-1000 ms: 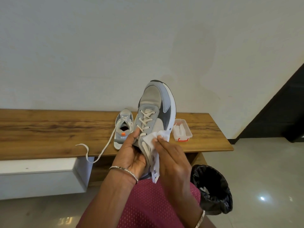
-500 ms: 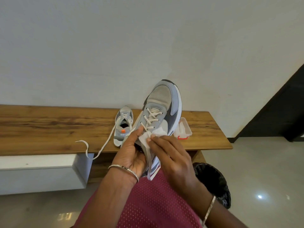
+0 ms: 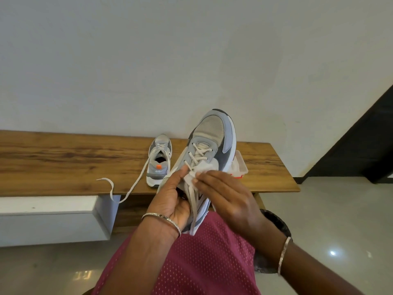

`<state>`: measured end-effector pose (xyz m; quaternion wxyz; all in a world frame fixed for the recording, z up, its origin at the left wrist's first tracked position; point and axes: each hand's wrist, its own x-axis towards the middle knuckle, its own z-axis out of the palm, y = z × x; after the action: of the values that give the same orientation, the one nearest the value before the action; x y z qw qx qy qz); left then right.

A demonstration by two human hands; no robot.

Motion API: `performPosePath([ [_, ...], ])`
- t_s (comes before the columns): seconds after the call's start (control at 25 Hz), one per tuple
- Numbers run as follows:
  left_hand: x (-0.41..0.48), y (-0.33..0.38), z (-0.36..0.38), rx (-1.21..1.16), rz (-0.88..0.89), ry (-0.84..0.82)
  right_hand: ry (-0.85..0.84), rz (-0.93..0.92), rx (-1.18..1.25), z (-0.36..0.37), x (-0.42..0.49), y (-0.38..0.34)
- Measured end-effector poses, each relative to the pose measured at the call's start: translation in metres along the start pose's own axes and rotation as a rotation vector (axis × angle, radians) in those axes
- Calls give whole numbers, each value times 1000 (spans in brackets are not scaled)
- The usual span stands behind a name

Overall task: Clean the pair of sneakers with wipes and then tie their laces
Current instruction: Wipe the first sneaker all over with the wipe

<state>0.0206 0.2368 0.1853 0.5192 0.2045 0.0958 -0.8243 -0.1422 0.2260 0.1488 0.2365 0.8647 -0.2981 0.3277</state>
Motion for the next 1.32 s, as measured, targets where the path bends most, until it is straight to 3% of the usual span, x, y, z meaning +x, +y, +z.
performPosePath([
  [0.12,7,-8,6,36,65,-23,67,62,-117,-7,20,37],
  [0.24,6,-7,7,42,83,-5,132,121,-80,-2,24,30],
  [0.4,-1,5,-1,53,3,19,60,100,83,12,-1,-15],
  [0.52,3,9,-2,25,-10,12,36,76,15,14,2,0],
  [0.68,8,7,1,119,70,-18,147,252,-60,8,24,31],
  [0.8,11,12,-1,103,40,-18,172,349,-6,14,18,-3],
  [1.0,14,24,-6,71,30,-20,142,359,154,15,-3,-67],
  [1.2,8,12,-1,97,48,-61,203,451,-26,13,34,-20],
  [1.32,5,11,-1,43,48,-78,223,453,-5,12,37,-22],
])
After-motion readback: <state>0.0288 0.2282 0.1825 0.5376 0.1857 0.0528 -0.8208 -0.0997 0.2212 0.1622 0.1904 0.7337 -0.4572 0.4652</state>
